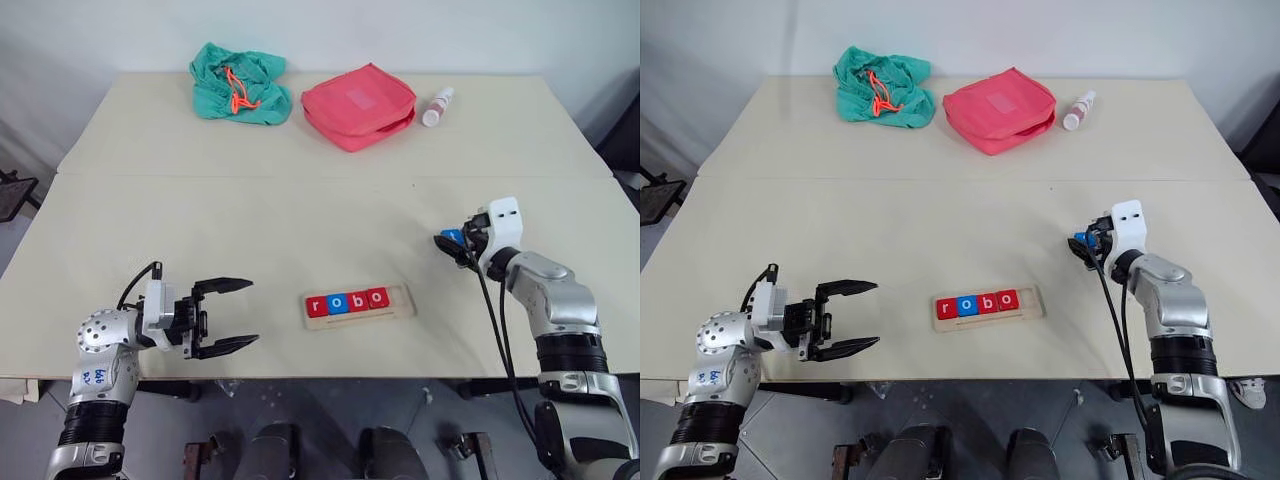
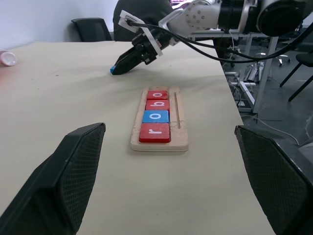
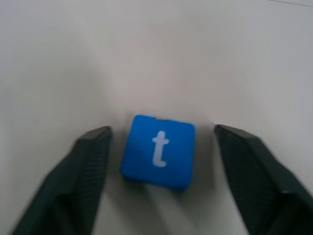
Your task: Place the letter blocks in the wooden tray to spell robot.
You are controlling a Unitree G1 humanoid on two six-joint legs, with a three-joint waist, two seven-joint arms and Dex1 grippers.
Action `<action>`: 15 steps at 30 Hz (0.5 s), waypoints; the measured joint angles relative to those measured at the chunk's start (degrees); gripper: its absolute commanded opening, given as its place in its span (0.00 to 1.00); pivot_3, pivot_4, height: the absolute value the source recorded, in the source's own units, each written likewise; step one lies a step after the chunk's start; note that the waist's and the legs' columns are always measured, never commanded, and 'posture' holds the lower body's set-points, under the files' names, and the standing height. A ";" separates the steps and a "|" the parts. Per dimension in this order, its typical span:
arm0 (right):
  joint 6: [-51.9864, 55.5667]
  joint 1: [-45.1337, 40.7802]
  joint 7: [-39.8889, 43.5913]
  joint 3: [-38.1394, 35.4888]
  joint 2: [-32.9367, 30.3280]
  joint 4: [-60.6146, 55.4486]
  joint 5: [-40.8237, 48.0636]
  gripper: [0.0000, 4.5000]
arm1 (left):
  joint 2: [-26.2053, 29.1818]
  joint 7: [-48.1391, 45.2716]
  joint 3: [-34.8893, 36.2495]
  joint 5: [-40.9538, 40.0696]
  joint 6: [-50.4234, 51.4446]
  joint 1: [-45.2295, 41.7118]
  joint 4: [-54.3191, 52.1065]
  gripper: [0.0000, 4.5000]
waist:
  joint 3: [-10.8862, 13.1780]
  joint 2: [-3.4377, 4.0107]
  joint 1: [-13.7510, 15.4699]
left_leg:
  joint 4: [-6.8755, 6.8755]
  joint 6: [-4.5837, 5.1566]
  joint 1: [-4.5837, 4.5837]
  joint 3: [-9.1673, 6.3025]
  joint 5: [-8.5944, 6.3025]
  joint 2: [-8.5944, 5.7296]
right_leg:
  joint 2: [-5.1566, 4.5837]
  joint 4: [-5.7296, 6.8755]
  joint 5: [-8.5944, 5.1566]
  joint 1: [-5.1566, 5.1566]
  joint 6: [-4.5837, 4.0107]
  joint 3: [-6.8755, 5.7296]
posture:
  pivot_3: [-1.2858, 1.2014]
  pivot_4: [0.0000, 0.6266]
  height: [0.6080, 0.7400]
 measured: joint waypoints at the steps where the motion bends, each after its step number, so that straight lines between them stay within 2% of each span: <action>1: 0.32 0.97 -0.25 -0.04 0.15 -1.40 0.04 0.42 | 0.00 -0.01 0.01 0.00 -0.01 0.00 0.00 1.00 | 0.00 0.00 0.00 | 0.00 0.00 0.01 0.00 0.00 0.00 | 0.00 0.01 0.00 0.00 0.00 0.00 | 0.52 0.24 1.00; 2: 0.59 1.84 -0.65 -0.11 0.41 -2.99 0.04 0.35 | 0.00 -0.02 0.04 0.00 -0.02 0.00 0.02 1.00 | 0.00 0.00 0.05 | 0.00 0.00 0.00 -0.01 0.00 0.00 | 0.00 0.00 0.00 0.00 0.00 0.00 | 0.52 0.24 1.00; 3: 0.73 2.53 -0.81 -0.11 0.68 -4.00 0.06 0.33 | 0.00 -0.05 0.04 0.00 -0.03 -0.01 0.02 1.00 | 0.00 0.00 0.08 | 0.01 0.00 0.00 0.00 0.00 0.00 | 0.00 0.01 0.00 0.00 0.00 0.00 | 0.52 0.24 1.00; 9: 5.79 8.02 -5.22 -1.79 3.14 -15.48 1.60 0.33 | -0.02 -1.41 0.01 0.00 -0.14 -0.95 0.85 1.00 | 0.00 0.01 0.22 | -0.01 0.00 -0.01 -0.03 0.00 -0.01 | 0.00 0.03 0.00 -0.03 0.00 0.01 | 0.52 0.24 1.00; 11: 10.03 12.86 -7.26 -3.21 3.44 -25.04 3.08 0.33 | -0.07 -2.31 -0.11 -0.02 -0.12 -1.35 1.71 1.00 | 0.01 0.01 0.36 | -0.02 0.00 -0.05 -0.06 0.00 -0.03 | 0.00 0.04 0.00 -0.05 0.00 0.02 | 0.52 0.24 1.00; 15: 16.89 18.91 -10.46 -5.53 4.36 -36.81 5.43 0.33 | -0.09 -3.53 -0.29 -0.03 -0.10 -1.68 2.32 1.00 | 0.00 0.01 0.30 | -0.02 0.00 -0.04 -0.01 0.00 -0.02 | 0.00 0.04 0.00 -0.05 0.00 0.05 | 0.52 0.24 1.00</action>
